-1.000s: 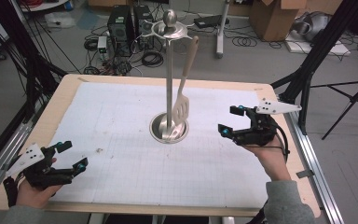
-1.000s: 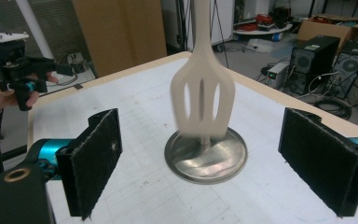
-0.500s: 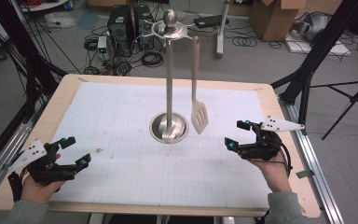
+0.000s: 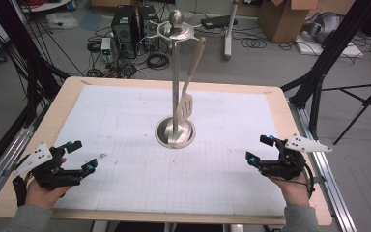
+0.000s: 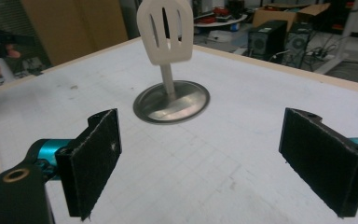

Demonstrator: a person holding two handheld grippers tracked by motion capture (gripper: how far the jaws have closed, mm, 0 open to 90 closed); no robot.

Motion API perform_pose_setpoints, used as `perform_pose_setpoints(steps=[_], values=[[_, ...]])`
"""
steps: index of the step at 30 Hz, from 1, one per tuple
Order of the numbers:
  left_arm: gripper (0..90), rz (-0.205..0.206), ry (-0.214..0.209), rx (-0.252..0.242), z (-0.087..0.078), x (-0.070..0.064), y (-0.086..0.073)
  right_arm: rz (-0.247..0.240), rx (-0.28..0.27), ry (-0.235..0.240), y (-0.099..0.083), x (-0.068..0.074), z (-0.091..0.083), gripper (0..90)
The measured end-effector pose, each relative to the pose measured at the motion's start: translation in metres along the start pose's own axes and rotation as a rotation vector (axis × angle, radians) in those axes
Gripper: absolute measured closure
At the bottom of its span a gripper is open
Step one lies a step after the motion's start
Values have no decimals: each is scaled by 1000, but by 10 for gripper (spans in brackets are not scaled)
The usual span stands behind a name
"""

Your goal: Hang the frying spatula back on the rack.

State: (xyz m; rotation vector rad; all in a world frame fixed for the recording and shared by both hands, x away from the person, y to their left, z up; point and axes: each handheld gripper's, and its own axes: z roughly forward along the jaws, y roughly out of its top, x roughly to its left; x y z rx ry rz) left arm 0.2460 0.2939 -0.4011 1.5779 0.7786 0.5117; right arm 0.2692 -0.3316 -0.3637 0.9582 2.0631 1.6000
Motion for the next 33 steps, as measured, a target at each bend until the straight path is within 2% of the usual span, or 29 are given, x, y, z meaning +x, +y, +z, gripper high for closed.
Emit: perform_pose_setpoints(steps=[7,16,19,22,23,26,29,32,33], values=[[84,1,-9,7,3,-1,0,24,-33,-54,-13,-5,-20,118],[84,2,-9,5,4,-1,0,39,-37,-135,-30,-4,-39,117],[84,2,-8,0,4,-2,0,15,-35,-133,-36,-3,-42,116],[84,3,-8,1,3,-2,0,7,-46,-104,-41,-2,-45,117],[84,1,-8,0,4,-3,-1,8,-57,-93,-43,-1,-46,117],[84,0,-7,7,4,-3,-1,27,-74,-105,-46,-1,-46,116],[84,3,0,32,5,-2,-4,48,-70,-109,-48,-3,-43,115],[84,-3,22,56,6,-2,-7,61,-69,-106,-47,-3,-39,114],[84,-1,43,74,6,-1,-8,64,-74,-104,-46,-4,-38,114]])
